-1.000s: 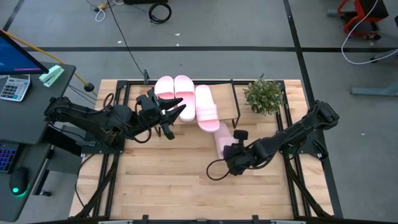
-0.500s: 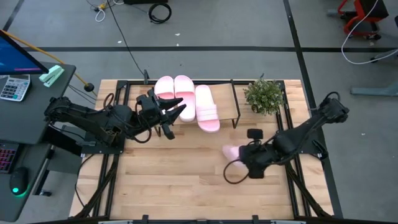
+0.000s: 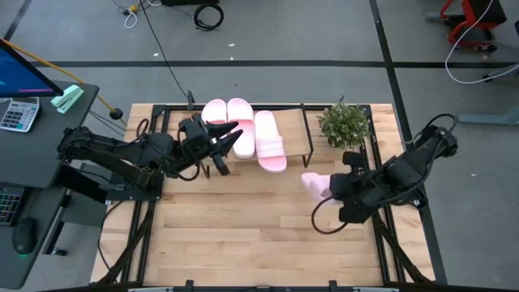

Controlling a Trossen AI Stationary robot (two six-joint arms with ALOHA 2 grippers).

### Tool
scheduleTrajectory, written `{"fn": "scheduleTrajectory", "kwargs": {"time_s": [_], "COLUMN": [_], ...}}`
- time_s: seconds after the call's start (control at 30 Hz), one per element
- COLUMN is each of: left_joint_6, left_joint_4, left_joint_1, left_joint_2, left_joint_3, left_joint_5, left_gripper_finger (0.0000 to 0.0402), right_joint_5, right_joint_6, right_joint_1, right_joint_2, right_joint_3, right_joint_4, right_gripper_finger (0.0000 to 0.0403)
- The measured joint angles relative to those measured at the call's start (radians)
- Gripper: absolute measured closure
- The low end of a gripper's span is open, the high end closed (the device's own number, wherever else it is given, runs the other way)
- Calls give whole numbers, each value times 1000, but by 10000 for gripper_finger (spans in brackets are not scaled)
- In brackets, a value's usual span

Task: Pick and place slides into the shelf
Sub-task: Put the pink slipper on the shelf

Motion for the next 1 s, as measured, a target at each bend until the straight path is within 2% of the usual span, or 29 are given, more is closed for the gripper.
{"fn": "scheduleTrajectory", "kwargs": {"time_s": [0.73, 1.0], "left_joint_6": [-8, -7], "left_joint_4": [-1, -1], "left_joint_1": [12, 12], "left_joint_2": [0, 0], "left_joint_3": [0, 0], "left_joint_5": [0, 0], "left_gripper_finger": [282, 277], "right_joint_5": [128, 192], "right_joint_6": [-280, -446], "right_joint_1": [-75, -125], "right_joint_2": [-1, 0], "right_joint_3": [174, 224], "right_joint_4": [2, 1], "right_gripper_finger": [403, 403]}}
